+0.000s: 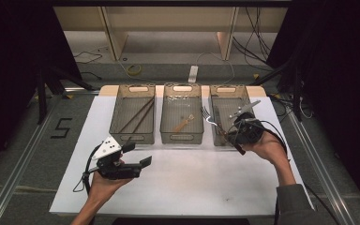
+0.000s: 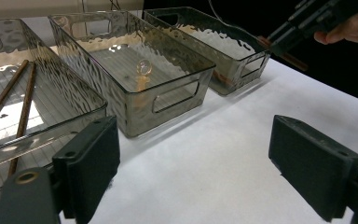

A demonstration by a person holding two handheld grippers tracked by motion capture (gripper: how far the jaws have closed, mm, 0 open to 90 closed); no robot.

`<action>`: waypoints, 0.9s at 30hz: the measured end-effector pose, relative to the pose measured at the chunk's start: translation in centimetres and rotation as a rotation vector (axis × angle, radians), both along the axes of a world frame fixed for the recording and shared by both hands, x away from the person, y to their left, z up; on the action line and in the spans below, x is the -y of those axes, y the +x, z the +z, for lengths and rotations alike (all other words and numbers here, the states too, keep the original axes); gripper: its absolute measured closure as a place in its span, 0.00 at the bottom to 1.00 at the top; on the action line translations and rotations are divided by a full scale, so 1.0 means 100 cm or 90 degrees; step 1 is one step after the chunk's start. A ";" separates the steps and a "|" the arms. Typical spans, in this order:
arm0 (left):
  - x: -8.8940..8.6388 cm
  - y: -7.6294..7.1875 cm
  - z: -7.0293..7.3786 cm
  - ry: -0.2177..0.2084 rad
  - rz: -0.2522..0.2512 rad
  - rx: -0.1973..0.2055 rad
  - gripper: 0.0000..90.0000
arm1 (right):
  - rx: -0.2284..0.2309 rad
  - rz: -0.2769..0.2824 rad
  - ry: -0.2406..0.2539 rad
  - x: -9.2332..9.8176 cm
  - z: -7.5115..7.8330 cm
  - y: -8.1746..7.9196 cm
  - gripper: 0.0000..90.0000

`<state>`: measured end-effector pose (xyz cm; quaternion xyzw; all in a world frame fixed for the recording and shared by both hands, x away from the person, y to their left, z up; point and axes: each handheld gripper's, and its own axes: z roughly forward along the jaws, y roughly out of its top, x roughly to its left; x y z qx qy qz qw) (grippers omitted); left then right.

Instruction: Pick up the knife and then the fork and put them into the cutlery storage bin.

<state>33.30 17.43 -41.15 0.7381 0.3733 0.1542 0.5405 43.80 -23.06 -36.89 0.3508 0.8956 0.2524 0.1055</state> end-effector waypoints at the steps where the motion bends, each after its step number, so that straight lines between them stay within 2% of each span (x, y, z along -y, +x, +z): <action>1: 0.000 0.000 0.000 0.000 0.000 0.000 0.17 | 0.002 -0.006 0.004 0.000 0.002 0.002 0.86; 10: 0.000 0.000 0.000 -0.002 0.001 0.002 0.17 | 0.007 -0.044 0.013 0.002 0.012 0.024 0.86; 27: 0.000 0.000 0.000 -0.002 0.000 0.002 0.17 | -0.002 -0.112 0.018 0.008 0.012 0.063 0.86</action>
